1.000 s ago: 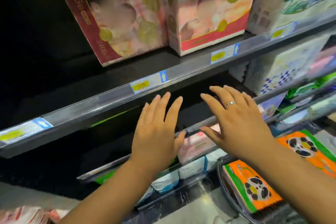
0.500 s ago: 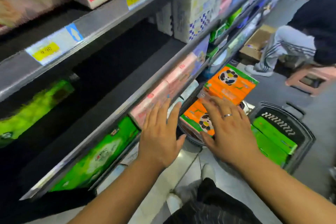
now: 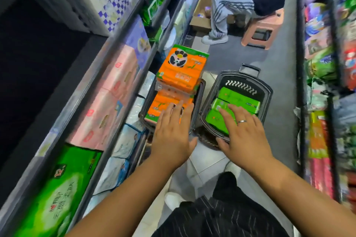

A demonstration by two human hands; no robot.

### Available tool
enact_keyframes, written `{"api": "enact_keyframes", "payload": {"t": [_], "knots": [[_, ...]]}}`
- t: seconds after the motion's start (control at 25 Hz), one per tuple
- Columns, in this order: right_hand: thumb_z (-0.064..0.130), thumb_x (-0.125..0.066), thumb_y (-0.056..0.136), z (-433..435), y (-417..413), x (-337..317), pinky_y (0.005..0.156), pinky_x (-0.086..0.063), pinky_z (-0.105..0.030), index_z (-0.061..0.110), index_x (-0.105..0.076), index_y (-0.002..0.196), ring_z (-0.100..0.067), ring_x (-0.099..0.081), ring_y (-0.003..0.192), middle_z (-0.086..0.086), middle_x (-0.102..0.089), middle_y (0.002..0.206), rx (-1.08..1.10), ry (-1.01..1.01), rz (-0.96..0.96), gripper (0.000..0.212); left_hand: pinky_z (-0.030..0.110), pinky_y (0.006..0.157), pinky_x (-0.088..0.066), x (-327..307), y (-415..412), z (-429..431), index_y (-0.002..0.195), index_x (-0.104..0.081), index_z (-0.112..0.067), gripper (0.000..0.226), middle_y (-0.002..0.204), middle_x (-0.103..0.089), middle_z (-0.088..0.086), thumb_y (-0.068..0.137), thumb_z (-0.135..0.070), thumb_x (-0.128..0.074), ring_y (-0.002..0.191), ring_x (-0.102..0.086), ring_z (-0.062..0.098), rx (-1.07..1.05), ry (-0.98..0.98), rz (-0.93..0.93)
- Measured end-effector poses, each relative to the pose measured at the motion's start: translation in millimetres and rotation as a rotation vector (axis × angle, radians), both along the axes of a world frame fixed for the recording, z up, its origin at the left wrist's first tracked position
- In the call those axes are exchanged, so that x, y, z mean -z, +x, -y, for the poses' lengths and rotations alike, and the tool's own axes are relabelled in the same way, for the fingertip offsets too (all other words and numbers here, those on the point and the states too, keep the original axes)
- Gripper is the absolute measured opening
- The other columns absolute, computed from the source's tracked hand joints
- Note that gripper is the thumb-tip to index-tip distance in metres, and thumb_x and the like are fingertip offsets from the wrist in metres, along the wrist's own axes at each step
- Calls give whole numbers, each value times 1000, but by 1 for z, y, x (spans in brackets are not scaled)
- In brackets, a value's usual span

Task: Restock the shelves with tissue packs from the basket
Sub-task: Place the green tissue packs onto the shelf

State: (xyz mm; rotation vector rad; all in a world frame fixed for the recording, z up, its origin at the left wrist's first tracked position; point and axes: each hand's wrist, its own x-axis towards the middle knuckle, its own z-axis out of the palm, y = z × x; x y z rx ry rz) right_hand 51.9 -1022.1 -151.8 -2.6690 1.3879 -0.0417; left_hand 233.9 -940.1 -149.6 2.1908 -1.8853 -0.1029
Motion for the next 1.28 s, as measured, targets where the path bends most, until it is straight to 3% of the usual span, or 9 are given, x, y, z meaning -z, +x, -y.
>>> {"api": "enact_keyframes", "payload": {"t": [0.28, 0.4, 0.52, 0.64, 0.72, 0.8, 1.0, 1.16, 1.28], "knots": [[39, -82, 63, 91, -95, 54, 94, -45, -57, 12, -55, 133, -40, -54, 120, -17, -55, 135, 91, 139, -75, 80, 52, 109, -33, 35, -83, 116, 144, -38, -12, 89, 144, -45, 16, 69, -40, -79, 133, -40, 41, 107, 220, 11], [40, -73, 76, 128, -116, 77, 99, -41, -48, 16, -43, 143, -36, -44, 130, -14, -42, 147, 93, 227, -85, 78, 53, 107, -36, 68, -109, 156, 143, -38, -11, 91, 141, -47, 18, 69, -43, -78, 130, -43, 42, 142, 274, 40], [42, -59, 88, 158, -133, 120, 105, -33, -43, 21, -24, 152, -29, -30, 138, -6, -26, 156, 110, 380, -128, 75, 51, 110, -33, 116, -127, 190, 144, -38, -9, 88, 142, -45, 20, 73, -45, -75, 132, -40, 41, 164, 358, 55], [38, -62, 86, 176, -142, 171, 103, -38, -45, 14, -33, 149, -32, -37, 134, -8, -36, 151, 139, 407, -94, 73, 44, 117, -15, 162, -133, 210, 152, -21, -13, 83, 154, -27, 17, 86, -45, -61, 143, -22, 37, 181, 539, 80], [41, -57, 89, 186, -142, 205, 106, -32, -42, 16, -28, 151, -27, -32, 139, -5, -31, 155, 178, 467, -134, 72, 41, 118, -8, 194, -131, 220, 154, -8, -16, 81, 158, -15, 15, 92, -48, -50, 146, -12, 33, 239, 617, 130], [43, -56, 90, 195, -138, 239, 110, -28, -41, 17, -22, 152, -27, -26, 142, -3, -26, 157, 209, 537, -169, 75, 41, 118, -9, 226, -128, 229, 154, -6, -17, 81, 159, -13, 14, 93, -49, -48, 146, -10, 32, 286, 669, 160], [38, -69, 82, 210, -127, 346, 106, -35, -48, 9, -33, 148, -35, -36, 135, -12, -35, 152, 286, 572, -170, 80, 43, 119, -14, 346, -109, 262, 153, -11, -16, 83, 157, -19, 15, 89, -49, -54, 144, -16, 33, 380, 775, 153], [45, -63, 86, 217, -120, 422, 114, -23, -48, 13, -18, 152, -30, -19, 145, -8, -18, 159, 350, 651, -244, 87, 43, 119, -14, 429, -94, 277, 153, -11, -16, 84, 157, -18, 15, 89, -45, -57, 145, -15, 34, 453, 854, 150], [50, -68, 82, 213, -114, 470, 116, -17, -50, 15, -14, 153, -28, -14, 147, -6, -15, 160, 372, 661, -261, 97, 44, 119, -13, 478, -84, 280, 153, -13, -15, 86, 157, -17, 15, 87, -43, -60, 145, -14, 35, 481, 841, 157]]}}
